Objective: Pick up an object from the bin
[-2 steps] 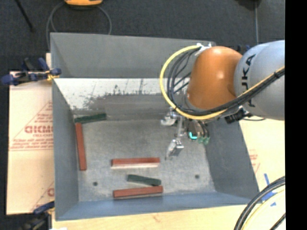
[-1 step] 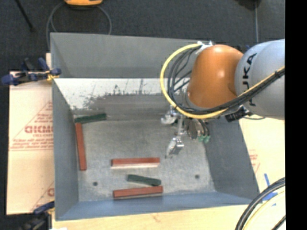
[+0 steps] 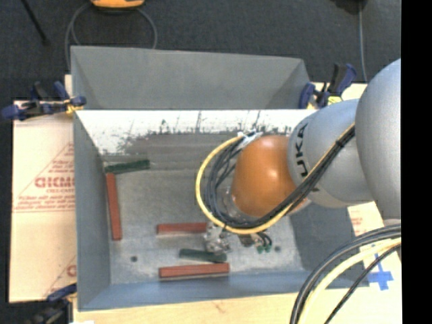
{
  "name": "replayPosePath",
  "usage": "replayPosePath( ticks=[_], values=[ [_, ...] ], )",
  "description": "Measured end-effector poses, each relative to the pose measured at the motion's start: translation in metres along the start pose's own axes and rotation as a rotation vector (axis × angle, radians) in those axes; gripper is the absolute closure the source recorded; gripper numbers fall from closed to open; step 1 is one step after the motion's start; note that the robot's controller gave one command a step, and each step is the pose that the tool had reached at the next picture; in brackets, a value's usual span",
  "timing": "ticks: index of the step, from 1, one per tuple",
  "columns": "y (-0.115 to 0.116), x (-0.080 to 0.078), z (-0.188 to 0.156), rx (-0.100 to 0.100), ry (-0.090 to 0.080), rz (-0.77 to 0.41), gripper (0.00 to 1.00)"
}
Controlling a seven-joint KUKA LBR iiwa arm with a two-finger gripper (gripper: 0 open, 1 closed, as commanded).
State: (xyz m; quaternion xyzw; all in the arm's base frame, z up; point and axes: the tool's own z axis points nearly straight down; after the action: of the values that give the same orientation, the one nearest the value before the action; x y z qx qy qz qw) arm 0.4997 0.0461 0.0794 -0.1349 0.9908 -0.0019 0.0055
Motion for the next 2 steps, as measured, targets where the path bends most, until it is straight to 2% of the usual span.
replayPosePath(
  ticks=[1, 2],
  values=[
    [0.0006, -0.0096, 0.0002, 0.002, -0.047, 0.002, 0.00],
    [0.0008, 0.0001, -0.0003, -0.002, 0.002, 0.001, 1.00]
  ],
)
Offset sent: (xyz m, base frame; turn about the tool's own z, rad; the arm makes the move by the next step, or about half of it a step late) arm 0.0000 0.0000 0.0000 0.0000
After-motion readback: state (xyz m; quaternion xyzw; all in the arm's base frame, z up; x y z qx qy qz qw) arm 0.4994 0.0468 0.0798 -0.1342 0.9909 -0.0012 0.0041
